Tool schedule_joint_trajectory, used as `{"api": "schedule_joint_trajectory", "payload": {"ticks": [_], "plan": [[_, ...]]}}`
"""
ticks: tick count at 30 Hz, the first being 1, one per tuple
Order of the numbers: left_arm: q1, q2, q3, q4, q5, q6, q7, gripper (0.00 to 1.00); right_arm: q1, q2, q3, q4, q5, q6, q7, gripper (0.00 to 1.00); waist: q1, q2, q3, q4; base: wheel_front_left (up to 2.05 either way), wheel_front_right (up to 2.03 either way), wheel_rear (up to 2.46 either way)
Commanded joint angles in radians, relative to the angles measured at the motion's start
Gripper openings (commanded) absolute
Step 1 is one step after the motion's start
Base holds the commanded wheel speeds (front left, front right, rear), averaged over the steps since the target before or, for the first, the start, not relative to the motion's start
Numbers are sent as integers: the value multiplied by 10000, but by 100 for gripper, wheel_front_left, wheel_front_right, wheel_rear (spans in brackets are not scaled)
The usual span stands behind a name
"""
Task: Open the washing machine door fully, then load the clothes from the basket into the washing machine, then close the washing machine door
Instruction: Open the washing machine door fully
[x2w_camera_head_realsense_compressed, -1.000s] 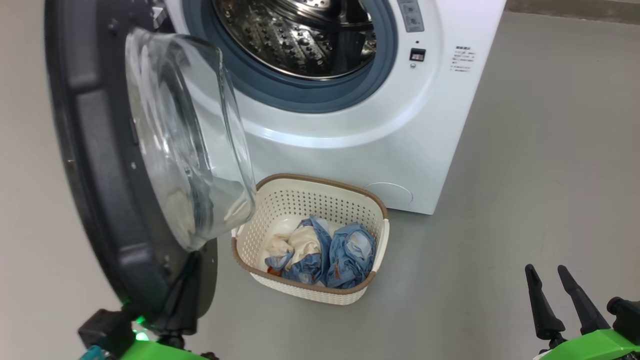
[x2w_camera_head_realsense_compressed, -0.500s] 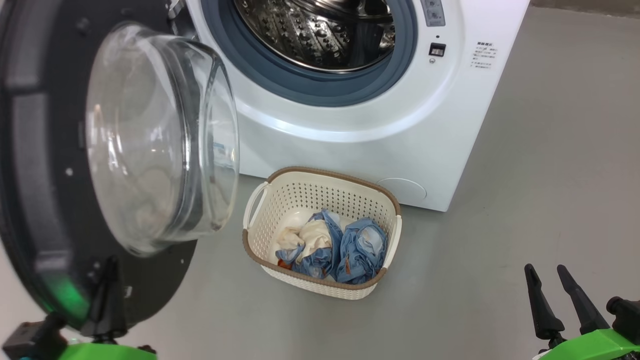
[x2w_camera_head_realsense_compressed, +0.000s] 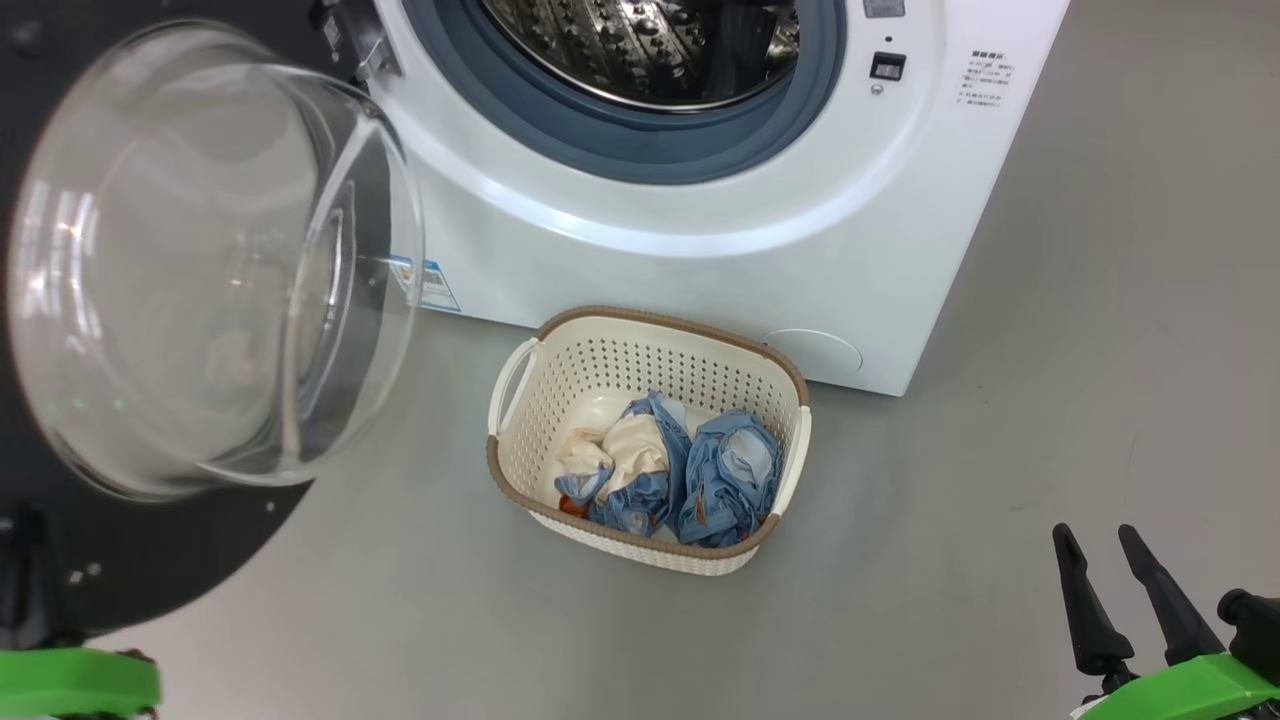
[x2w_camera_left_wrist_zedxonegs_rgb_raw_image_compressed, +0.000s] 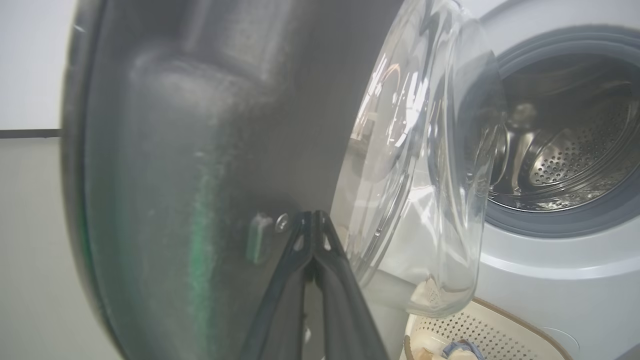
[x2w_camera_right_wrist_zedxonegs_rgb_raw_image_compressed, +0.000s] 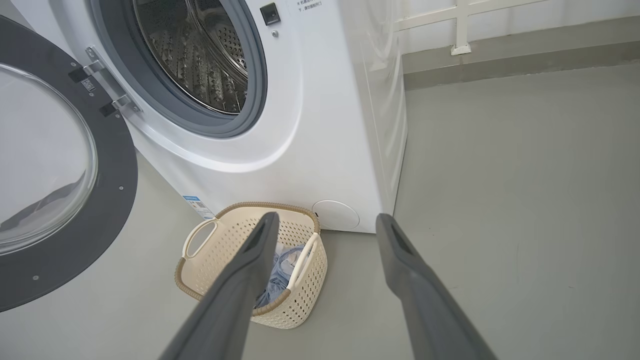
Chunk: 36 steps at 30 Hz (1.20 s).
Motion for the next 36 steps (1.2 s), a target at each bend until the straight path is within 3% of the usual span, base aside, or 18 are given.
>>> {"api": "schedule_joint_trajectory", "payload": {"ticks": [1,12,22,36], "plan": [[-455,588,626,-70,83,115,-65,0,-223,-212,229,-261,-64,29,-122,100,0,0,49,-4,0,0,0],[-1958,1625,2013,1896,104,-101,-65,0,-501,-337,275,-288,-121,29,-122,100,0,0,609,-121,0,0,0],[-3336,2649,2517,3641,53,-356,-65,0,-985,-382,243,-390,-224,29,-122,100,0,0,1396,-317,0,0,0],[-4322,3283,2774,4732,357,-380,-65,0,-1365,-360,232,-338,-328,29,-122,100,0,0,1712,-437,0,0,0]]}}
